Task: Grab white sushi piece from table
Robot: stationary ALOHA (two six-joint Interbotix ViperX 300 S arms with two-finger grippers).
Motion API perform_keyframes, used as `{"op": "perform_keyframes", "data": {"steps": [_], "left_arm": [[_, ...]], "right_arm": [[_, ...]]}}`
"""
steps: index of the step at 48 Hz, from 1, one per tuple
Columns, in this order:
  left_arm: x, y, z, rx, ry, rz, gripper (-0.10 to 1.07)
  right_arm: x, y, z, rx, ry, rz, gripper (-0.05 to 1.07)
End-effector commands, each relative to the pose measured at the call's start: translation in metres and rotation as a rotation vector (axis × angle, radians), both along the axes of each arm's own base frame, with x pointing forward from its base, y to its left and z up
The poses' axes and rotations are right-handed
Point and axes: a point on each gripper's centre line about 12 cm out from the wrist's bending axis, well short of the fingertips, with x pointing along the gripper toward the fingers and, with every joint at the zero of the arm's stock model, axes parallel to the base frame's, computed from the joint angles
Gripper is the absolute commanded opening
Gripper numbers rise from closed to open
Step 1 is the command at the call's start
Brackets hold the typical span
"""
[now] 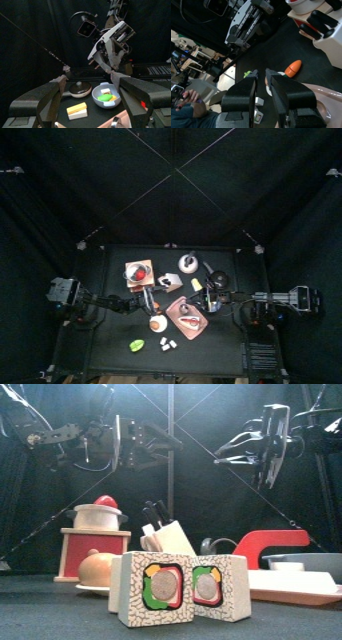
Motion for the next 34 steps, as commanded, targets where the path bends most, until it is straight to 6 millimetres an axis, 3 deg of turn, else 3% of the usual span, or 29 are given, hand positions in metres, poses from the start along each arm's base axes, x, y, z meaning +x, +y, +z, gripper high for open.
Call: {"op": "perform_keyframes", "data": {"steps": [1,8,15,21,34], "left_arm": [[-0.003,0.002,0.008,-0.005,-0.027,0.011,1.03],[-0.011,0.002,0.003,-0.007,-0.009,0.013,1.03],[-0.025,-0.001,-0.003,-0.019,0.022,0.000,1.03],[-0.039,-0.015,-0.010,-0.048,0.061,-0.030,1.03],[-0.056,-0.036,-0.029,-0.085,0.181,-0.098,1.03]], "right_arm": [[0.003,-0.001,0.007,0.022,-0.004,-0.023,0.63],[0.007,0.007,0.005,0.059,0.057,-0.035,0.63],[0.018,0.045,-0.001,0.056,0.206,0.034,0.64],[0.031,0.080,-0.015,0.009,0.408,0.078,0.64],[0.065,0.134,-0.040,-0.126,0.683,0.117,0.70]]}}
